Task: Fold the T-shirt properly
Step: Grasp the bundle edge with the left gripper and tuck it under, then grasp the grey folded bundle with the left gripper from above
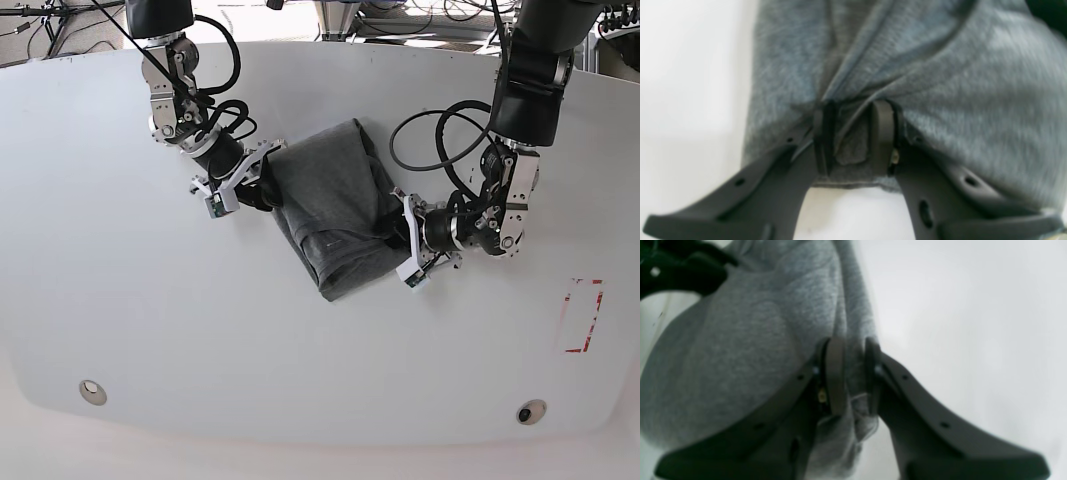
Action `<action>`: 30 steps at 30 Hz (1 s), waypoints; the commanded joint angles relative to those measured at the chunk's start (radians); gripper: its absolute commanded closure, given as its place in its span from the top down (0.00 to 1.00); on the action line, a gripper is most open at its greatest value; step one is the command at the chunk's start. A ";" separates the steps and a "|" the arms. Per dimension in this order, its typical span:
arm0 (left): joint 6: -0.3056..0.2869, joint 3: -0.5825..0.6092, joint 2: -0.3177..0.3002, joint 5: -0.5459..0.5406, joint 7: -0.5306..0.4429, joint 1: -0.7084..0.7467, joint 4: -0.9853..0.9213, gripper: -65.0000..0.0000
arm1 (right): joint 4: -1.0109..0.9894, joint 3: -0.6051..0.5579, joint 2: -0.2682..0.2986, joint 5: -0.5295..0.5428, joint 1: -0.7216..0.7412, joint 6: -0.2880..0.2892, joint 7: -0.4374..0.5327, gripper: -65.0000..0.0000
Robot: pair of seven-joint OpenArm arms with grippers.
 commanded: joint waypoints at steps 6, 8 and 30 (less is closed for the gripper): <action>0.017 0.009 0.029 0.017 -0.013 -0.074 0.018 0.24 | 0.115 0.004 -0.039 -0.023 -0.078 0.001 -0.025 0.16; 0.017 0.008 0.029 0.017 -0.011 -0.088 0.055 0.24 | 0.134 0.007 -0.045 -0.023 -0.089 0.001 -0.026 0.16; 0.017 -0.123 0.034 0.026 0.167 0.099 0.704 0.24 | 0.471 0.146 -0.010 -0.021 -0.080 0.006 -0.333 0.16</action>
